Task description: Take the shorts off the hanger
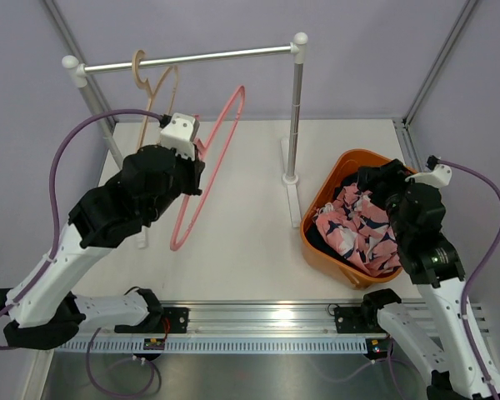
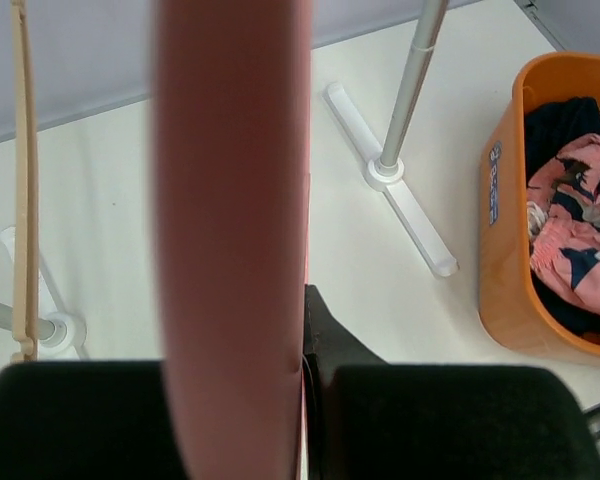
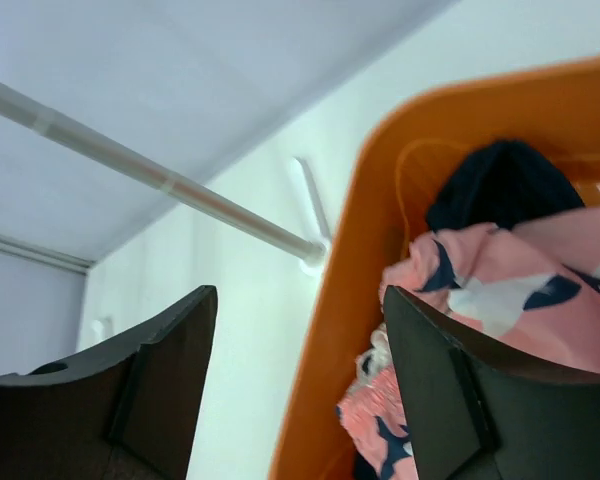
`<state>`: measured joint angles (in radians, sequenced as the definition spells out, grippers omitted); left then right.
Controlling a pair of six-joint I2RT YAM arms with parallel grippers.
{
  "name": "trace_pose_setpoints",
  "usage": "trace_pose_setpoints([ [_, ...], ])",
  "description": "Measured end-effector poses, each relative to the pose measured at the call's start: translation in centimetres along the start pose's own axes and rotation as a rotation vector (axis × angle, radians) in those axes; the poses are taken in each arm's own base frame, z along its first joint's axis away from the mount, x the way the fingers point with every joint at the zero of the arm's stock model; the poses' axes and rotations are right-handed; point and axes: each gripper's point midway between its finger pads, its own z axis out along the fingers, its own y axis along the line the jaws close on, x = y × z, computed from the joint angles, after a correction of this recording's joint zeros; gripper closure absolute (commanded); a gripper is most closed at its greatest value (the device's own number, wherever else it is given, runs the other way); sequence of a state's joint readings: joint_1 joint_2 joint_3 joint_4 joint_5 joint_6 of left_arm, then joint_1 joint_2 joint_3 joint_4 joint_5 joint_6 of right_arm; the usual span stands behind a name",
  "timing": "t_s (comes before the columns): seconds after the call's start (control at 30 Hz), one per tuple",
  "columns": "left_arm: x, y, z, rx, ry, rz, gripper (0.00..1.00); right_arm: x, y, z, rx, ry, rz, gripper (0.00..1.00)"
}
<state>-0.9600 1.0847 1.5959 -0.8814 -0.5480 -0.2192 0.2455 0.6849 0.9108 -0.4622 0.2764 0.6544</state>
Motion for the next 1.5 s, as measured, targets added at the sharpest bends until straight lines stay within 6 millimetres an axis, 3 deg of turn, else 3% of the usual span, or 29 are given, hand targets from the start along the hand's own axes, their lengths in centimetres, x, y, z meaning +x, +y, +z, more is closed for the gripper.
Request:
trace_pose_setpoints([
  [0.17, -2.5, 1.8, 1.9, -0.030, 0.009, -0.059, 1.00, -3.6, 2.8, -2.5, -0.098, -0.067, 0.005, 0.21],
  [0.4, -7.2, 2.2, 5.6, 0.007, -0.009, -0.121, 1.00, -3.0, 3.8, -3.2, -0.147, -0.015, -0.002, 0.20],
  [0.5, -8.3, 2.9, 7.9, 0.012, 0.001, -0.141, 1.00, -3.0, 4.0, -3.4, -0.156, -0.007, -0.003, 0.19],
  [0.7, -8.6, 4.3, 12.2, 0.012, 0.040, -0.171, 1.00, -4.6, 5.0, -4.6, -0.190, -0.044, 0.002, 0.17],
  [0.8, -8.6, 4.7, 13.4, 0.012, 0.048, -0.181, 1.00, -5.5, 5.5, -5.3, -0.208, -0.067, -0.002, 0.17],
  [1.4, -8.4, 7.5, 16.3, -0.049, 0.041, -0.213, 1.00, -5.4, 6.0, -5.3, -0.232, -0.053, -0.029, 0.16],
  [1.5, -7.9, 7.5, 16.9, -0.053, 0.050, -0.220, 0.91, -5.2, 6.0, -5.2, -0.232, -0.046, -0.031, 0.15],
])
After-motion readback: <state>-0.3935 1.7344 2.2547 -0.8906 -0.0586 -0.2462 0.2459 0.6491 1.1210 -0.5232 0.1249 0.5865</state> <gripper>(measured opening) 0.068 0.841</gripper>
